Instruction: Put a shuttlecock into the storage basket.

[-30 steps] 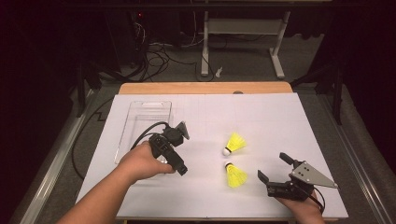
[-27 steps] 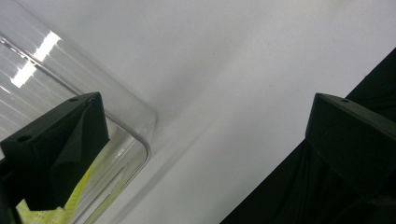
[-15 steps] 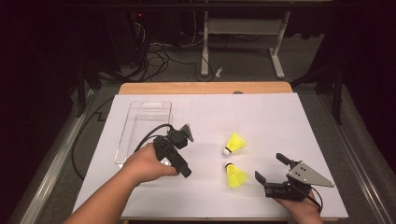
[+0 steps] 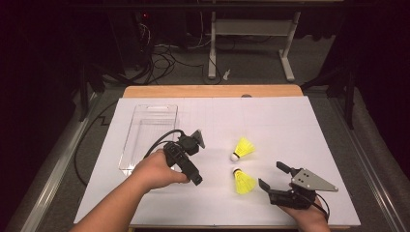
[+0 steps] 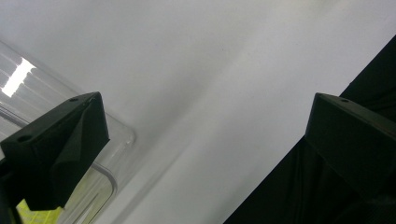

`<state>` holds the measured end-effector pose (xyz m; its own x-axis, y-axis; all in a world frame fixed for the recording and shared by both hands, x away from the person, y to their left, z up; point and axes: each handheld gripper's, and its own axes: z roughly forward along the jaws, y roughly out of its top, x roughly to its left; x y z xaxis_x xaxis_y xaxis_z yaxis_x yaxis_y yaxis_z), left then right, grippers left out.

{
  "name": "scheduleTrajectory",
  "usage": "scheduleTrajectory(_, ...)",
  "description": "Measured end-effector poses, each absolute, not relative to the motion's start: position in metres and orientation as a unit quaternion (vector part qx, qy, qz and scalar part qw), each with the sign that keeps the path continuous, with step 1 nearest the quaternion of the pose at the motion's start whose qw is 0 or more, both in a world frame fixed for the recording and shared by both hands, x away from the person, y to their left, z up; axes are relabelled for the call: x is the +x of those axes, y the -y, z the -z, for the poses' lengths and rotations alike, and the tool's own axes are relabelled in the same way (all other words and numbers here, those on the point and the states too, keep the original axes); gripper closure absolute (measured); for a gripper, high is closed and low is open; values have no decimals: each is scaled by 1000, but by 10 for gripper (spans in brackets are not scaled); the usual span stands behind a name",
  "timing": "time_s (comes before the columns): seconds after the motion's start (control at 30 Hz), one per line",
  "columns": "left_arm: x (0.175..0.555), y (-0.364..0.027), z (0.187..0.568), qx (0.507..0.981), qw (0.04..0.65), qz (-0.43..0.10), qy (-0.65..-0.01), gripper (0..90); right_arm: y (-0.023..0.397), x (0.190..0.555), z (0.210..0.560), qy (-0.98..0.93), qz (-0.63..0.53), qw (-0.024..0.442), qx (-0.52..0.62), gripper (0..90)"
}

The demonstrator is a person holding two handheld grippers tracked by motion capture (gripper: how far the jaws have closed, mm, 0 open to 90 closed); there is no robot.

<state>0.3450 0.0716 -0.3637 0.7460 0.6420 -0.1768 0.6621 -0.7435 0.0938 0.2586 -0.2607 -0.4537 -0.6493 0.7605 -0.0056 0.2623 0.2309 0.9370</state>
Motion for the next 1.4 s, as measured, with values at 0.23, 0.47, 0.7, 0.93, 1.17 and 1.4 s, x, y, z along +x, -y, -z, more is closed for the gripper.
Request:
scheduleTrajectory(0.23, 345, -71, 364, 932, 77, 68, -348, 7, 255, 260, 456, -763, -506, 216, 339, 285)
scheduleTrajectory(0.47, 343, -70, 364, 932, 80, 68, -347, 8, 249, 261, 459, -781, -494, 190, 331, 432)
scheduleTrajectory(0.7, 343, -70, 364, 932, 79, 67, -347, 7, 245, 262, 461, -796, -478, 177, 326, 581)
scheduleTrajectory(0.93, 346, -70, 367, 933, 84, 75, -341, 8, 242, 265, 465, -806, -460, 169, 332, 714)
scheduleTrajectory(1.17, 343, -71, 367, 933, 92, 71, -340, 8, 235, 270, 465, -813, -450, 169, 329, 812)
scheduleTrajectory(1.4, 336, -68, 368, 936, 95, 70, -332, 8, 229, 270, 466, -822, -436, 178, 321, 894)
